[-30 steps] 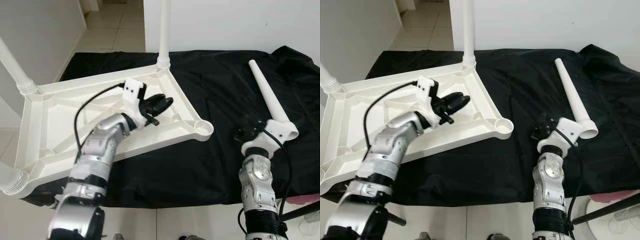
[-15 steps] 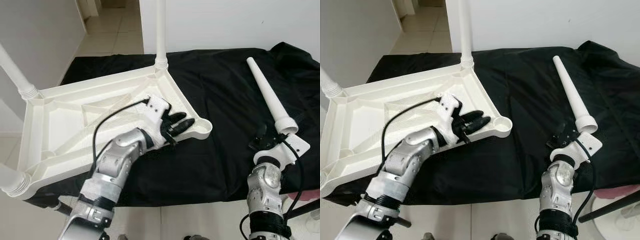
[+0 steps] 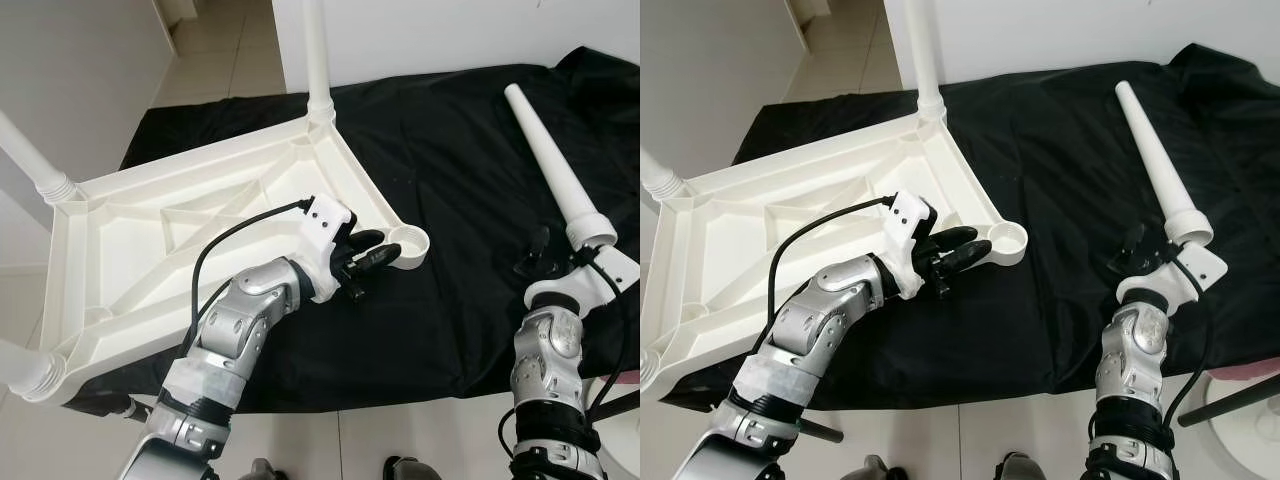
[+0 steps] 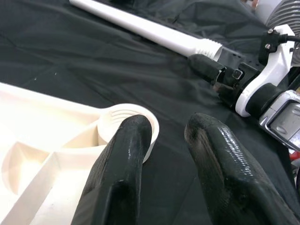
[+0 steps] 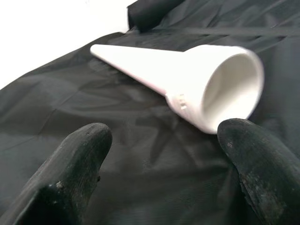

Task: Building children table

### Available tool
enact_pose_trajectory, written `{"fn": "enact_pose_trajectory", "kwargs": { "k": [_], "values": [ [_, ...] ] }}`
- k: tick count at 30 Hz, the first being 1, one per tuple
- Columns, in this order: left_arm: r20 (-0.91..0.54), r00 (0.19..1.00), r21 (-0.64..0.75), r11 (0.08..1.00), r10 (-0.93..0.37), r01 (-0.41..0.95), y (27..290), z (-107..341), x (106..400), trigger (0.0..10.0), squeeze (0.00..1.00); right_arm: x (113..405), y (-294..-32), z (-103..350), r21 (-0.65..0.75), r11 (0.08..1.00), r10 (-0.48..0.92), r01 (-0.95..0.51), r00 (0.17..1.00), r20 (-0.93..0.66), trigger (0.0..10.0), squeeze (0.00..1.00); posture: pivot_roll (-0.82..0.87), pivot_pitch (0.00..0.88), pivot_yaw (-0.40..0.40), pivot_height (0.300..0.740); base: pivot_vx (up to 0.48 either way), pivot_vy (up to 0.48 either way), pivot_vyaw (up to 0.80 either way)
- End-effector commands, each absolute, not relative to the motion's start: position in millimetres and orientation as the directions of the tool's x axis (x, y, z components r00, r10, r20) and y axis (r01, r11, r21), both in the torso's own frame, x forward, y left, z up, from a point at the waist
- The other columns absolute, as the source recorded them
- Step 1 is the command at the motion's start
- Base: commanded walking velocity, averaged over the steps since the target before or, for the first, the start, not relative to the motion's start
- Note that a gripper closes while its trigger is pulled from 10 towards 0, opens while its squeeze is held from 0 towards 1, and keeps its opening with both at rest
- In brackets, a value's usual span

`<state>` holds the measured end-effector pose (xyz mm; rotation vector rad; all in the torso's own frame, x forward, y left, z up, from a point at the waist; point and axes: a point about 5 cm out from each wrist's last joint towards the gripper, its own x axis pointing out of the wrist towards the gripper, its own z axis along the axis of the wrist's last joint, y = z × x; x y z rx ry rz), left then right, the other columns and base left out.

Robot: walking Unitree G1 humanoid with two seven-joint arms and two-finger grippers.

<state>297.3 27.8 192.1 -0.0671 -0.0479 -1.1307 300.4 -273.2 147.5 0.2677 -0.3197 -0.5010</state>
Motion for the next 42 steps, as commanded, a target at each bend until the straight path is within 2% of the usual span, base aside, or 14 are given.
{"fn": "enact_pose_trajectory", "kwargs": {
  "k": [1, 6, 14, 17, 28, 42],
  "values": [
    [0.054, 0.428, -0.027, 0.427, -0.902, 0.904, 30.3, 190.5, 295.4, 10.0, 0.00, 300.8, -271.3, 143.1, 0.336, 0.847, -0.497, 0.412, 0.839, 0.222, 10.0, 0.00, -0.01, 0.161, 0.154, 0.740, 0.000, 0.000, 0.00],
    [0.035, 0.434, -0.031, 0.433, -0.900, 0.901, 33.7, 190.2, 291.6, 10.0, 0.00, 311.4, -269.1, 154.6, 0.307, 0.896, -0.406, 0.322, 0.874, 0.268, 10.0, 0.00, 0.02, 0.175, 0.164, 0.740, 0.000, 0.000, 0.00],
    [0.029, 0.439, -0.030, 0.439, -0.898, 0.898, 35.0, 190.3, 291.1, 10.0, 0.00, 314.8, -270.2, 161.4, 0.294, 0.905, -0.391, 0.306, 0.872, 0.295, 10.0, 0.00, 0.02, 0.177, 0.164, 0.740, 0.000, 0.000, 0.00],
    [0.020, 0.445, -0.029, 0.444, -0.895, 0.896, 36.7, 189.8, 287.2, 10.0, 0.00, 314.2, -264.3, 172.4, 0.269, 0.921, -0.367, 0.282, 0.859, 0.356, 10.0, 0.00, 0.03, 0.182, 0.153, 0.740, 0.000, 0.000, 0.00],
    [0.011, 0.456, -0.039, 0.455, -0.890, 0.889, 40.1, 188.9, 283.9, 10.0, 0.00, 304.7, -264.1, 176.1, 0.292, 0.905, -0.409, 0.309, 0.822, 0.397, 10.0, 0.00, 0.04, 0.187, 0.145, 0.740, 0.000, 0.000, 0.00],
    [-0.009, 0.444, -0.044, 0.444, -0.896, 0.895, 42.0, 186.5, 279.2, 10.0, 0.00, 304.1, -267.6, 174.3, 0.324, 0.888, -0.436, 0.326, 0.822, 0.367, 10.0, 0.00, 0.04, 0.199, 0.142, 0.740, 0.000, 0.000, 0.00]
  ]
}}
